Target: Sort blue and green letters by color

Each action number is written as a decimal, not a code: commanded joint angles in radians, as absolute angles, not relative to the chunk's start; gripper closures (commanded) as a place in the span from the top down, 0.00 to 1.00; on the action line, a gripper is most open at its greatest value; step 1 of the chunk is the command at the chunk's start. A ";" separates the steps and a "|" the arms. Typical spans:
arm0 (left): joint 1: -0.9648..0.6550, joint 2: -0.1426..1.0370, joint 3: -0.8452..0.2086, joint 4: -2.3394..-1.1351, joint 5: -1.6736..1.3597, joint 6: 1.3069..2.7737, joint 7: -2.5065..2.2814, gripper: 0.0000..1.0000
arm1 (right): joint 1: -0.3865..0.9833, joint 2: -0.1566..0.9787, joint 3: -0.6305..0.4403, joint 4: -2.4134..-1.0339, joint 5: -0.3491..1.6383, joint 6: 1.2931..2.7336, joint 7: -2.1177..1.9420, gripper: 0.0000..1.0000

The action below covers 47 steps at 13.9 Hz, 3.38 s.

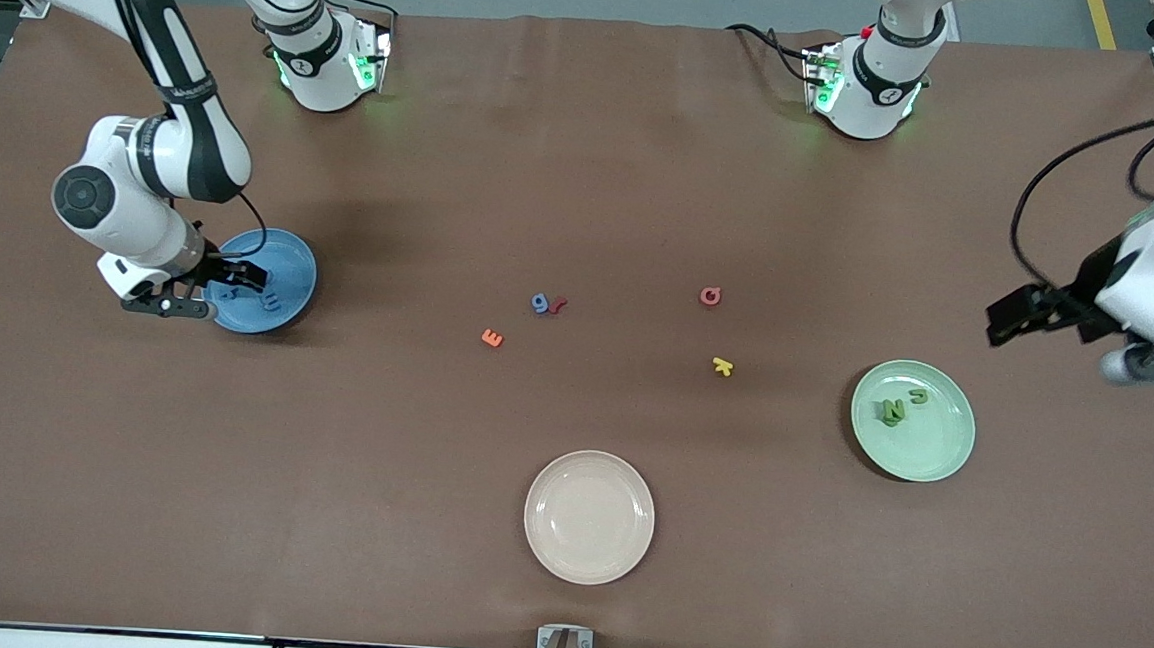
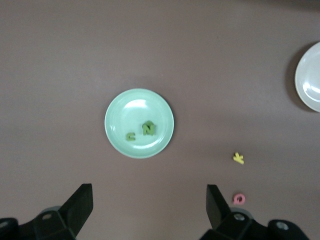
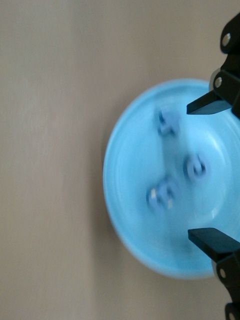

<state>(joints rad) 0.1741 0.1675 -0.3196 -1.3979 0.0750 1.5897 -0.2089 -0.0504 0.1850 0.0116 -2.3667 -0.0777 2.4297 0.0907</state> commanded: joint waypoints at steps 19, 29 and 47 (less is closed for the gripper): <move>-0.041 -0.075 -0.112 -1.585 0.021 1.488 -0.101 1.00 | 0.730 0.569 0.011 -1.830 0.012 2.371 1.641 0.92; -0.029 -0.060 -0.112 -1.585 0.008 1.494 -0.100 1.00 | 0.765 0.641 0.012 -1.833 -0.071 2.471 1.853 0.90; -0.032 -0.046 -0.112 -1.583 0.009 1.543 -0.103 1.00 | 0.773 0.647 0.012 -1.833 -0.069 2.473 1.839 0.11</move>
